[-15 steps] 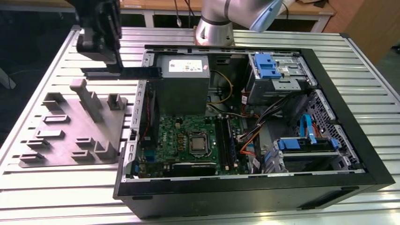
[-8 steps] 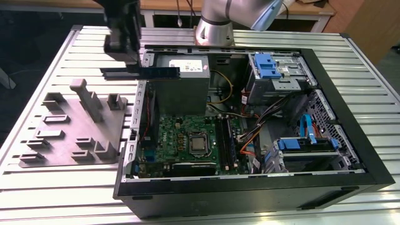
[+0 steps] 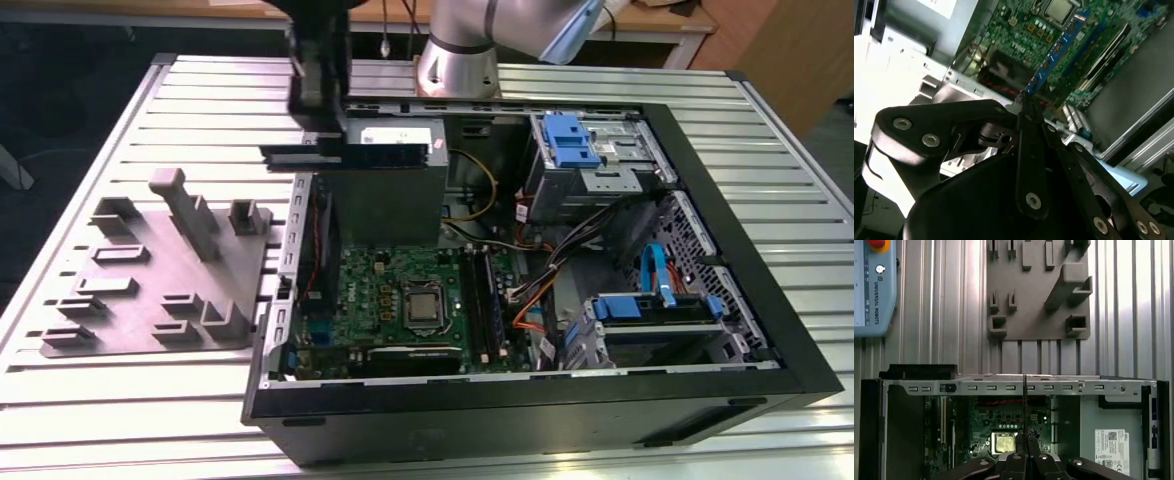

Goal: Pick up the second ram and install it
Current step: 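Pick up the second ram and move it above second insertion slot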

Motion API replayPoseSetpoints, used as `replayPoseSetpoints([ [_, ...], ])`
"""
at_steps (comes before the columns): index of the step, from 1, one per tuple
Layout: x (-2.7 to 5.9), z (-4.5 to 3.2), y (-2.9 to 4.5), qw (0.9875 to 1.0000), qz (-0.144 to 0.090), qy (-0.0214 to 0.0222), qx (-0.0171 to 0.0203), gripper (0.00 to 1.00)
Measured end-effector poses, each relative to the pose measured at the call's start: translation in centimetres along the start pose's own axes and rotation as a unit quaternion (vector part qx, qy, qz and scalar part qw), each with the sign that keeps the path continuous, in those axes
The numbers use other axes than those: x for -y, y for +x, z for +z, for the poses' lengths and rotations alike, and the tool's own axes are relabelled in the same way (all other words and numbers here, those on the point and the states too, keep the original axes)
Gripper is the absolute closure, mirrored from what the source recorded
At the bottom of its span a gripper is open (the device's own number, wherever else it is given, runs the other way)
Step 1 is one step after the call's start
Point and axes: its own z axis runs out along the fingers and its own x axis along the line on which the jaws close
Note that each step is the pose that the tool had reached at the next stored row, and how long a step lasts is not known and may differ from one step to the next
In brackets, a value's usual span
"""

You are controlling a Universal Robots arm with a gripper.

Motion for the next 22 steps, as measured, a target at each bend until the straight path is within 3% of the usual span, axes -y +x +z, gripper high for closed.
replayPoseSetpoints([
  [9, 4.04, 0.07, -0.04, 1.0000, 0.000, 0.0000, 0.0000, 0.88],
  [14, 6.02, 0.57, -0.05, 1.0000, 0.000, 0.0000, 0.0000, 0.88],
  [22, 7.54, 1.98, -0.05, 1.0000, 0.001, 0.0000, 0.0000, 0.88],
])
